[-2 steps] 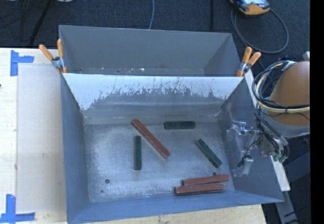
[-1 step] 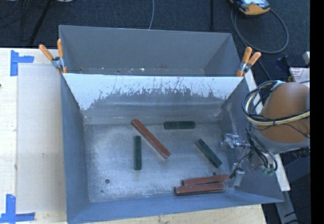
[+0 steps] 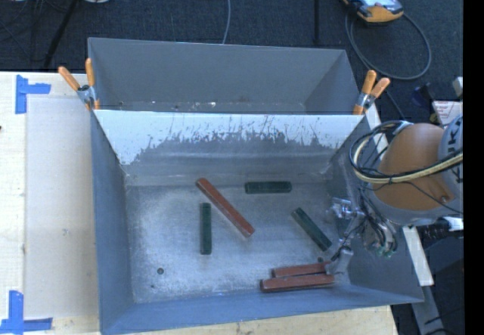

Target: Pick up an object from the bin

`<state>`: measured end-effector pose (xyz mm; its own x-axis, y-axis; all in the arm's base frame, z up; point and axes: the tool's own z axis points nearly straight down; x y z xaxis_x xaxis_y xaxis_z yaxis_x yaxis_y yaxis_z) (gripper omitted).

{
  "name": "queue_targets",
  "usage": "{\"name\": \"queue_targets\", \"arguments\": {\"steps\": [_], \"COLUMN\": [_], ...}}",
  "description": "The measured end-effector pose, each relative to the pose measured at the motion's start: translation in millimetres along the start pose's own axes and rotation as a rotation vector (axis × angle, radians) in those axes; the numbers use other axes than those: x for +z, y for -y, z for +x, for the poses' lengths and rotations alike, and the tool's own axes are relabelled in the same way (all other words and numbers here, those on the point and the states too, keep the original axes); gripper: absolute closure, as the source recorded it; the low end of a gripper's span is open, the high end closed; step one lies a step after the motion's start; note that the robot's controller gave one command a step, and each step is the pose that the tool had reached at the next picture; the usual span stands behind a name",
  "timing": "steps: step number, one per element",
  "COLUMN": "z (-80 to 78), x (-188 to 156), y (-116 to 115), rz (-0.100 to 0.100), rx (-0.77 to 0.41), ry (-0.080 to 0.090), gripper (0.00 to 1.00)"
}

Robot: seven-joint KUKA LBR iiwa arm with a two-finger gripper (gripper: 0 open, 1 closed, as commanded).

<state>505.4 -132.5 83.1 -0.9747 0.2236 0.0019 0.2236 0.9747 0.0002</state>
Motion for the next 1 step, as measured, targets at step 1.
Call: {"name": "queue_targets", "arguments": {"steps": [1], "z": [-0.2], "x": [12.3], "y": [-16.9], "rz": [-0.001], "rx": [0.050], "ry": [-0.001], "gripper": [1.00]}}
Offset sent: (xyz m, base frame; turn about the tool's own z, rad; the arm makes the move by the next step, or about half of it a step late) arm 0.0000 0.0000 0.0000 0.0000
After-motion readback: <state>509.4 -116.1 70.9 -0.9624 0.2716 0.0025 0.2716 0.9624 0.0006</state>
